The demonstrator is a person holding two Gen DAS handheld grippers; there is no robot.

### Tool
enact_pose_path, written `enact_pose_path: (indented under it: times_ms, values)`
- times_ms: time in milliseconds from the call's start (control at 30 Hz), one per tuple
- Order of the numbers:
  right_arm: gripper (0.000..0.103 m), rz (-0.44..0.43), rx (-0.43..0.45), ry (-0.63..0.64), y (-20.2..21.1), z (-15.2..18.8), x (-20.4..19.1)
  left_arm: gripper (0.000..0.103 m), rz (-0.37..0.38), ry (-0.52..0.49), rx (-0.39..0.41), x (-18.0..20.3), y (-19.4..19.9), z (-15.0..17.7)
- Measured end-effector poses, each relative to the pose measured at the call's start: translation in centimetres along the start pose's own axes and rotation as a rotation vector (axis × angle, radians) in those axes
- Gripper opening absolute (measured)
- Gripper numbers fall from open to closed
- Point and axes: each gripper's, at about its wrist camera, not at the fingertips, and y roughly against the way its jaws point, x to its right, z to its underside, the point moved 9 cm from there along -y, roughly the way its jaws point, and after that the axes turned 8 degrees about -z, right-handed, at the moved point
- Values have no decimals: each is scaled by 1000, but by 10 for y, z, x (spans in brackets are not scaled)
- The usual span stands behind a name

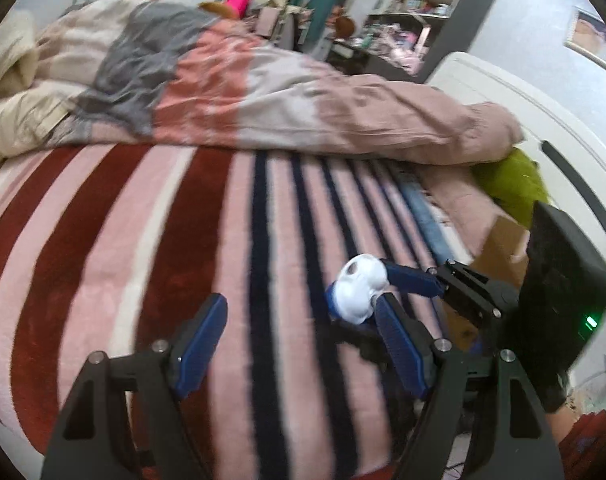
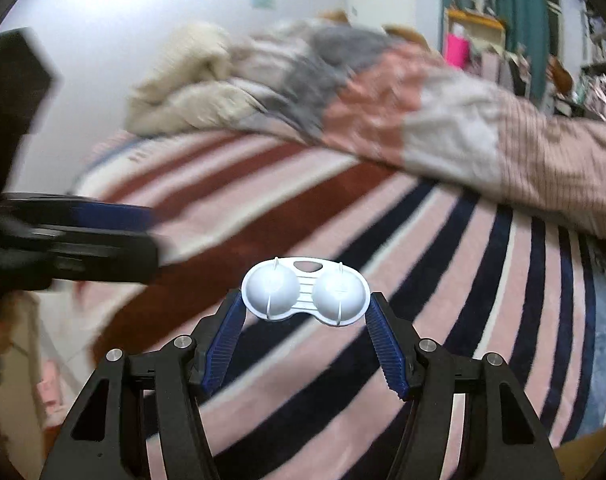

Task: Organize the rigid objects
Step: 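Grasp the white twin-dome case with the right gripper, then carry the white case with the right gripper and release it into the cardboard box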

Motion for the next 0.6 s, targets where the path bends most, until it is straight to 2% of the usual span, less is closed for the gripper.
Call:
enact_pose_path:
  times_ms: [33,100,133,300,600]
  values:
    - [59,-3,16,12,10,-2,-6,67,34,-15,4,15,6,-1]
    - [59,-2,53,34,35,-7,-16,51,84,-42,8,39,14,-2]
    - [59,-4,72,40,47,-9,-20,48,103,-53,13,50,18,-2]
    - [59,24,139,47,94,-7,-16,27,148,-111,35,102,31,-8]
    - [59,113,197,-40,157,11,34,26,183,-237,15,188,19,-15]
